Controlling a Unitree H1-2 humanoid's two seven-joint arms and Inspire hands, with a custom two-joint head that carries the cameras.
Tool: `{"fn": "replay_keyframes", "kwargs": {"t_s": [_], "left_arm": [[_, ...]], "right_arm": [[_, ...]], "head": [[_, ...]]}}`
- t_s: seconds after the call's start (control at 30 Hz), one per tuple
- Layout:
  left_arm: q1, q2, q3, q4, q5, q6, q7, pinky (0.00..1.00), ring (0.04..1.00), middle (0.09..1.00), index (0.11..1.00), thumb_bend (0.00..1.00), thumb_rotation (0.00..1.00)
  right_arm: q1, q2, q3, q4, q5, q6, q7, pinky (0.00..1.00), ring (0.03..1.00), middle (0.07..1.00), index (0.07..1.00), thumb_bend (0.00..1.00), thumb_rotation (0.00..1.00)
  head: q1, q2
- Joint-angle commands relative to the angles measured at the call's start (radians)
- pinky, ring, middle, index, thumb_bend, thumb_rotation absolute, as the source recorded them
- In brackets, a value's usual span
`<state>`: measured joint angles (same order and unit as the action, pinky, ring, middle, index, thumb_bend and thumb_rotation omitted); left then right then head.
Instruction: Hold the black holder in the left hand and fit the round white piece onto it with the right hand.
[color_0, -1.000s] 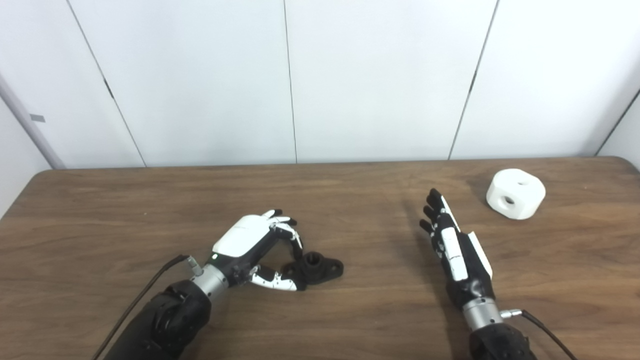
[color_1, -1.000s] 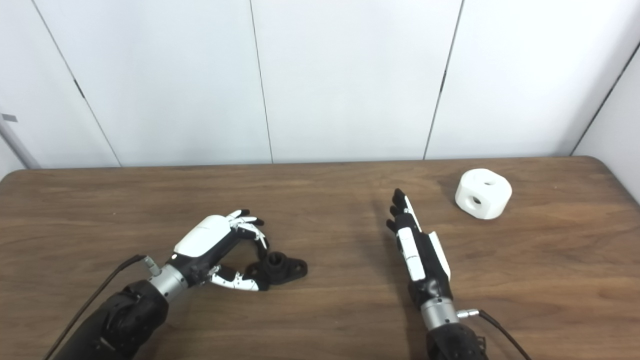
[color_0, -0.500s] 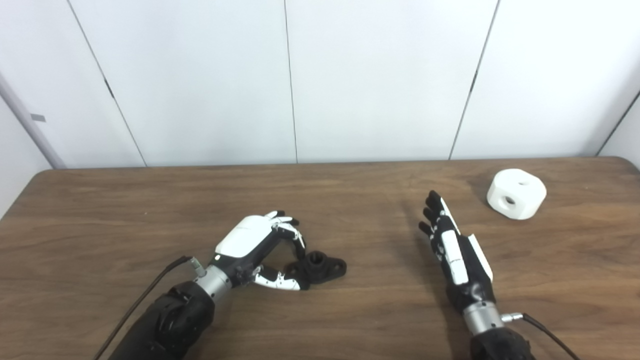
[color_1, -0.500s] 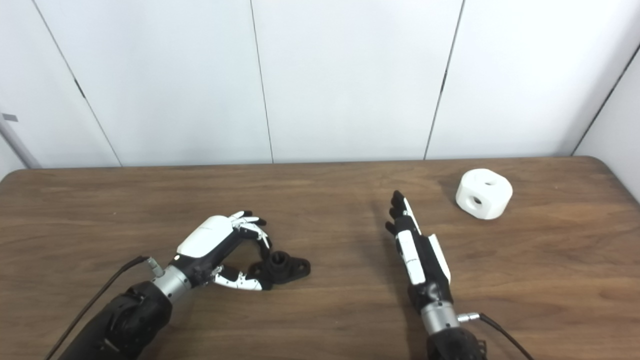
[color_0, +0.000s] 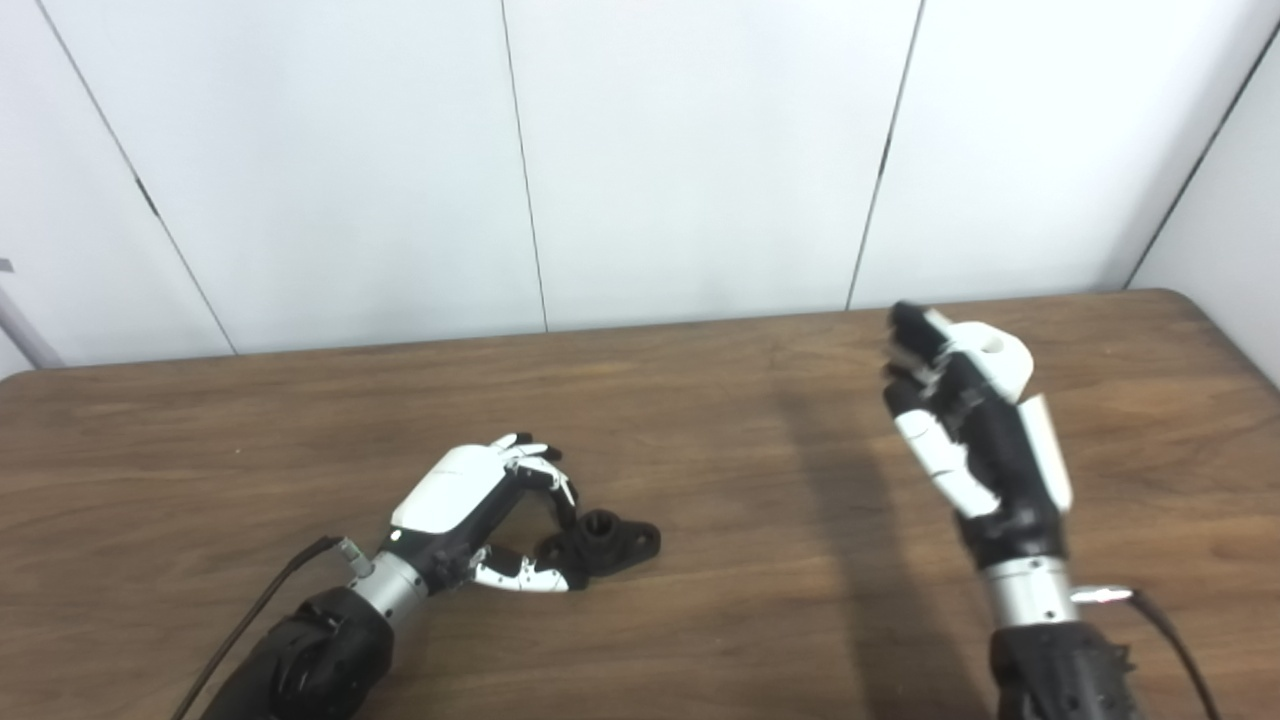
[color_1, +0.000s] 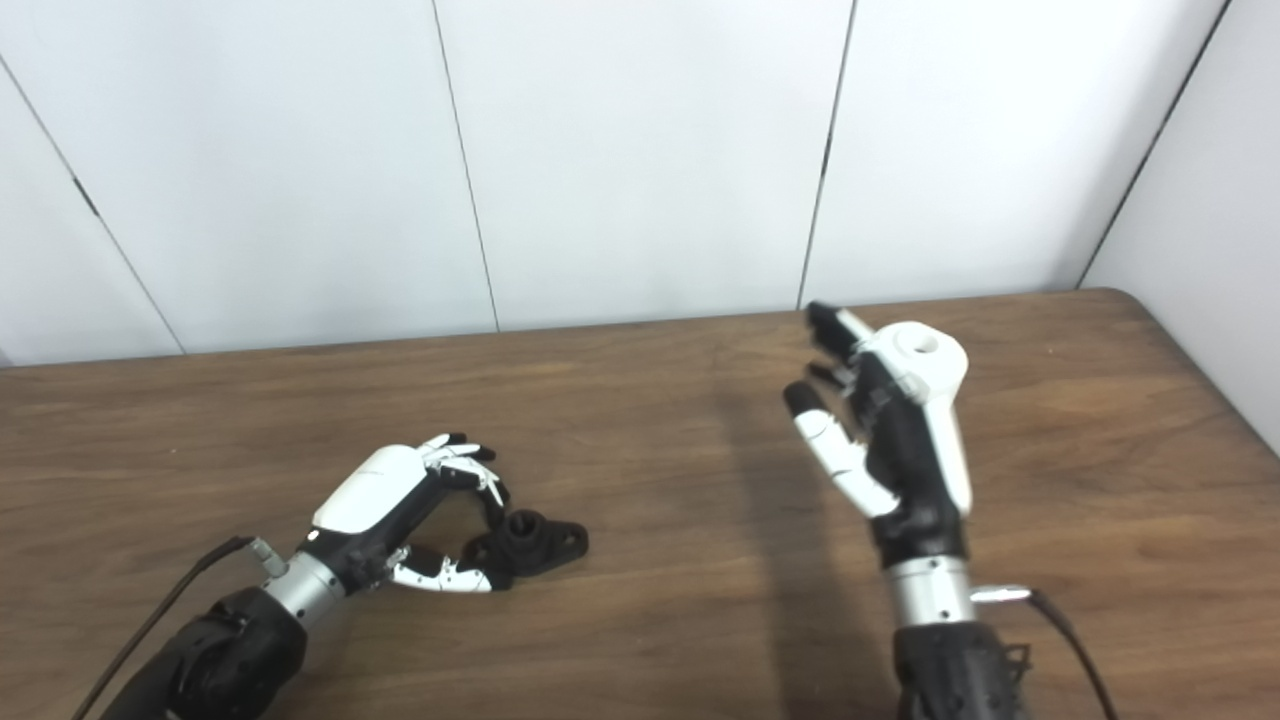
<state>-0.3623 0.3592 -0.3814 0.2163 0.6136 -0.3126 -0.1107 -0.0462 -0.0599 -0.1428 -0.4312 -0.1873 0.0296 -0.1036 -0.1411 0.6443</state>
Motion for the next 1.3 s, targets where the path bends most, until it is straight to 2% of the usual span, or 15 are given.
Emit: {"fn": "replay_keyframes", "kwargs": {"t_s": [0.0,0.03,0.1,0.17,0.23,0.37,0.5,0.6,0.73,0.83,0.93,1.03,1.07,1.17,1.27], "left_arm": [[0.004,-0.014,-0.042,0.024,0.014,-0.019,-0.038,0.95,0.866,0.673,0.482,0.52,0.05],[0.003,-0.013,-0.044,0.026,0.013,-0.022,-0.040,0.95,0.866,0.673,0.482,0.52,0.05],[0.002,-0.012,-0.047,0.027,0.012,-0.025,-0.045,0.96,0.868,0.676,0.482,0.52,0.05],[0.001,-0.012,-0.049,0.027,0.011,-0.027,-0.046,0.97,0.868,0.676,0.482,0.52,0.05],[0.001,-0.013,-0.050,0.028,0.008,-0.028,-0.048,0.98,0.870,0.676,0.482,0.52,0.05],[0.004,-0.012,-0.054,0.026,0.008,-0.024,-0.051,0.98,0.875,0.677,0.482,0.52,0.05],[0.010,-0.006,-0.053,0.028,0.003,-0.026,-0.052,0.98,0.873,0.681,0.482,0.52,0.05],[0.011,0.005,-0.054,0.029,-0.001,-0.031,-0.051,0.96,0.869,0.687,0.483,0.52,0.05],[0.008,0.009,-0.049,0.045,-0.007,-0.056,-0.029,0.94,0.855,0.676,0.482,0.52,0.05],[0.003,0.011,-0.048,0.059,-0.009,-0.070,-0.023,0.93,0.849,0.673,0.482,0.52,0.05],[-0.001,0.012,-0.048,0.072,-0.011,-0.083,-0.019,0.93,0.850,0.674,0.482,0.52,0.05],[-0.002,0.011,-0.047,0.075,-0.009,-0.079,-0.019,0.93,0.849,0.674,0.482,0.52,0.05],[-0.004,0.011,-0.047,0.078,-0.010,-0.079,-0.019,0.94,0.851,0.675,0.482,0.52,0.05],[-0.006,0.010,-0.045,0.082,-0.013,-0.083,-0.019,0.94,0.848,0.674,0.482,0.52,0.05],[-0.009,0.012,-0.044,0.086,-0.013,-0.082,-0.022,0.94,0.849,0.676,0.482,0.52,0.05]], "right_arm": [[-0.044,-0.024,-0.023,-0.049,-0.063,-0.051,-0.038,0.71,0.818,0.811,0.767,0.48,0.51],[-0.051,-0.034,-0.035,-0.051,-0.078,-0.060,-0.047,0.69,0.804,0.804,0.759,0.49,0.50],[-0.060,-0.057,-0.059,-0.050,-0.067,-0.066,-0.048,0.61,0.777,0.796,0.751,0.47,0.41],[-0.061,-0.078,-0.076,-0.044,-0.066,-0.069,-0.047,0.59,0.774,0.801,0.754,0.48,0.38],[-0.061,-0.096,-0.095,-0.038,-0.086,-0.069,-0.058,0.62,0.778,0.805,0.756,0.50,0.41],[-0.065,-0.107,-0.124,-0.014,-0.108,-0.076,-0.090,0.63,0.779,0.796,0.745,0.49,0.32],[-0.081,-0.103,-0.138,0.070,-0.138,-0.159,-0.159,0.64,0.787,0.798,0.739,0.51,0.22],[-0.097,-0.114,-0.144,0.134,-0.168,-0.195,-0.200,0.65,0.788,0.805,0.740,0.55,0.22],[-0.110,-0.160,-0.150,0.191,-0.247,-0.142,-0.207,0.69,0.801,0.817,0.775,0.62,0.29],[-0.118,-0.197,-0.149,0.214,-0.276,-0.093,-0.187,0.63,0.770,0.837,0.803,0.65,0.28],[-0.128,-0.237,-0.143,0.256,-0.268,-0.063,-0.165,0.68,0.805,0.865,0.817,0.67,0.23],[-0.137,-0.286,-0.131,0.293,-0.253,-0.021,-0.111,0.82,0.907,0.909,0.843,0.72,0.31],[-0.141,-0.301,-0.127,0.306,-0.240,-0.005,-0.088,0.81,0.909,0.917,0.857,0.74,0.35],[-0.154,-0.337,-0.120,0.345,-0.192,0.014,-0.037,0.75,0.899,0.924,0.872,0.78,0.37],[-0.165,-0.362,-0.112,0.381,-0.168,0.008,-0.013,0.79,0.919,0.932,0.877,0.81,0.38]], "head": [[-0.006,0.000],[-0.009,-0.001],[-0.015,-0.003],[-0.018,-0.003],[-0.025,-0.008],[-0.036,-0.011],[-0.093,-0.020],[-0.124,-0.029],[-0.141,-0.035],[-0.151,-0.041],[-0.153,-0.049],[-0.154,-0.055],[-0.157,-0.058],[-0.156,-0.064],[-0.160,-0.067]]}}
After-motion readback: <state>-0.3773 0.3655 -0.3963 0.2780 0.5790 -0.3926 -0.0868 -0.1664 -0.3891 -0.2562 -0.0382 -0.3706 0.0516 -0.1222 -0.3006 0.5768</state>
